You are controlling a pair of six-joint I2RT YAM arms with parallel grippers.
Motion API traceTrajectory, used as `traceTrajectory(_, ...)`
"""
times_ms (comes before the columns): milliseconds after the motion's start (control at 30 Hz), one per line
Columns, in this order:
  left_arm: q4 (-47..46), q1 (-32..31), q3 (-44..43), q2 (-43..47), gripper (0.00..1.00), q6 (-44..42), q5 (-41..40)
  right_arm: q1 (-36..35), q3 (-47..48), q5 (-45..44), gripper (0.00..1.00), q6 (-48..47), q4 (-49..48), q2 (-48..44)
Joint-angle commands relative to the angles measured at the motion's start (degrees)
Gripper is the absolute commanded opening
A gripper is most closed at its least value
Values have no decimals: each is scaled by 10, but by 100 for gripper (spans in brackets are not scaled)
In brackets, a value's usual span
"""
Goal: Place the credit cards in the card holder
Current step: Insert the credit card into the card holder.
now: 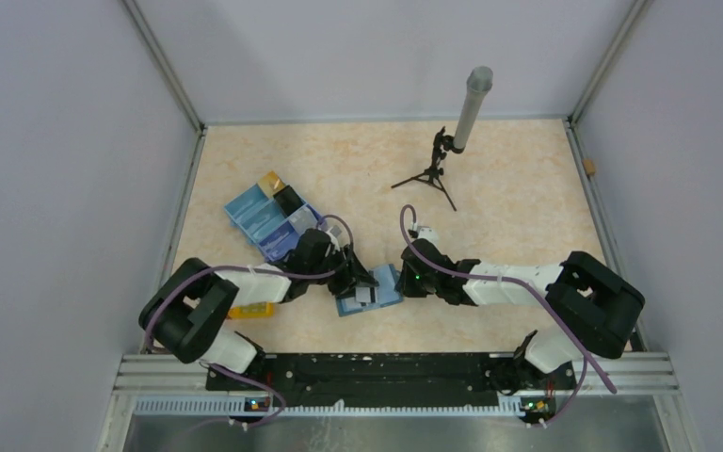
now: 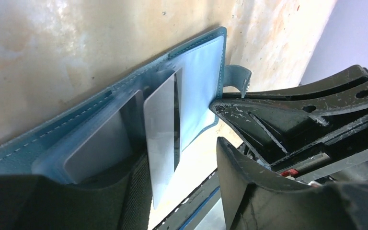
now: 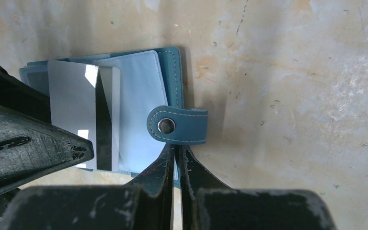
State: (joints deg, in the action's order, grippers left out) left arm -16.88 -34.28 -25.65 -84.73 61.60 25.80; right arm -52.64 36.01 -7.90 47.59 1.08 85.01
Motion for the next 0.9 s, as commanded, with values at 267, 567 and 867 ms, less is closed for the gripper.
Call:
traceTrajectory(267, 228, 1, -53, 40, 71, -113, -85, 4, -3, -13, 0, -22, 62, 13)
traceTrajectory(567, 311, 0, -90, 51, 84, -155, -124, 4, -1, -8, 0, -24, 53, 20)
traceTrajectory(867, 313, -6, -92, 41, 76, -155, -105, 4, -4, -7, 0, -24, 51, 22)
